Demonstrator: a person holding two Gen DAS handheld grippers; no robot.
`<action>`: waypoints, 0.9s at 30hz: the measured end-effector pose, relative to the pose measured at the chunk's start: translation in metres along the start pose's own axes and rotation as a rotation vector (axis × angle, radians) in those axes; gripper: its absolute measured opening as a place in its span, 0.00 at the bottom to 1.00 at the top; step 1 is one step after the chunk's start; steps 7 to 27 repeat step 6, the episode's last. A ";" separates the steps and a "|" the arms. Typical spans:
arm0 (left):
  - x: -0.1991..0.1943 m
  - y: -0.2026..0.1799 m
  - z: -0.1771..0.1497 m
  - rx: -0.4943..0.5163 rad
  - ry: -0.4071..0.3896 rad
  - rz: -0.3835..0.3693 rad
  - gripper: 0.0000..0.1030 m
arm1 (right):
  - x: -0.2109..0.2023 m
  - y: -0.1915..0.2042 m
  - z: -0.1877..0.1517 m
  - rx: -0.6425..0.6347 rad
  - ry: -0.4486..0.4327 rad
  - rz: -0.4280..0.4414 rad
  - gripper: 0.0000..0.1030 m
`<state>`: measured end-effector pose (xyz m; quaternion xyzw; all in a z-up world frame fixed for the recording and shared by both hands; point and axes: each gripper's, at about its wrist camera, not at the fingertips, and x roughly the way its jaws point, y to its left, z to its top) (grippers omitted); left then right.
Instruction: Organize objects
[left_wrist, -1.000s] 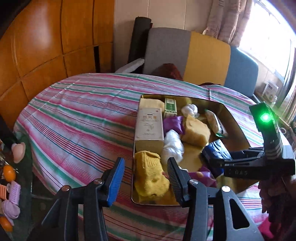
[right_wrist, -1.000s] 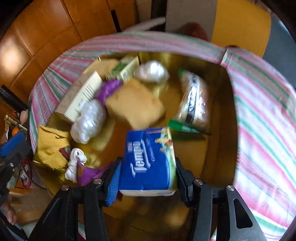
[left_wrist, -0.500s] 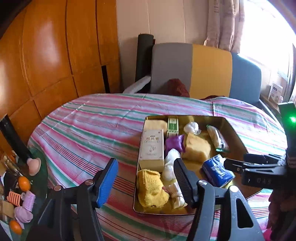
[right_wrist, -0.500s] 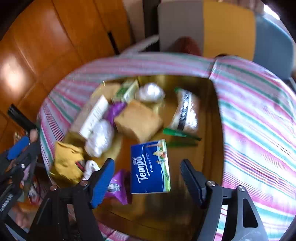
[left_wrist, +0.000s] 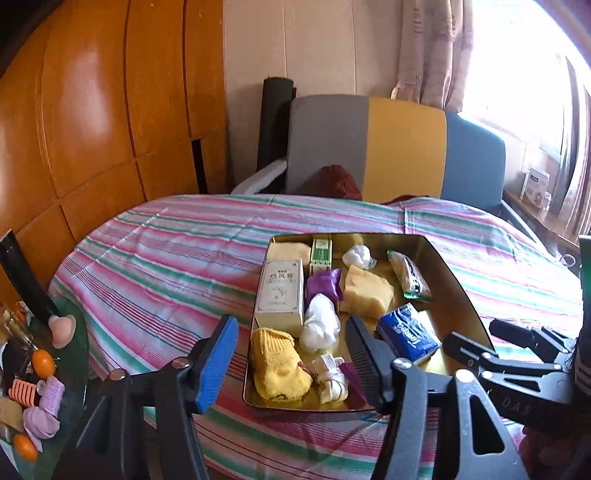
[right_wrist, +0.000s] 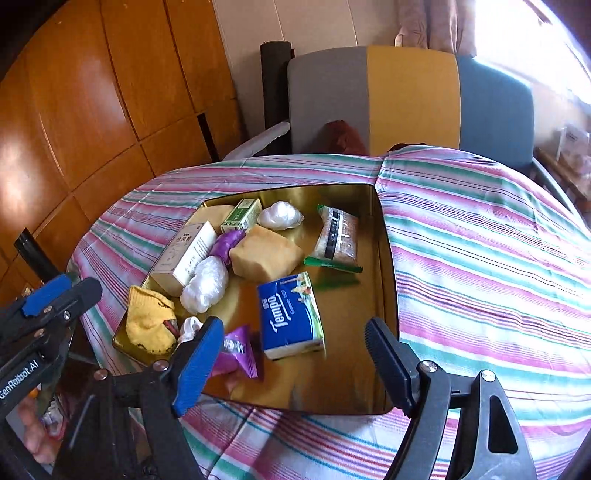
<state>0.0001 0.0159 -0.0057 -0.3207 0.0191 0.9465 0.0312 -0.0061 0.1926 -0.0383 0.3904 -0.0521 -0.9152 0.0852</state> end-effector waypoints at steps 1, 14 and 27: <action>0.000 0.001 0.000 -0.001 -0.007 0.003 0.53 | 0.000 0.001 -0.001 0.000 -0.001 -0.002 0.77; -0.001 0.003 0.001 -0.002 -0.014 0.021 0.53 | -0.001 0.005 -0.002 -0.019 -0.010 -0.009 0.77; -0.001 0.003 0.001 -0.002 -0.014 0.021 0.53 | -0.001 0.005 -0.002 -0.019 -0.010 -0.009 0.77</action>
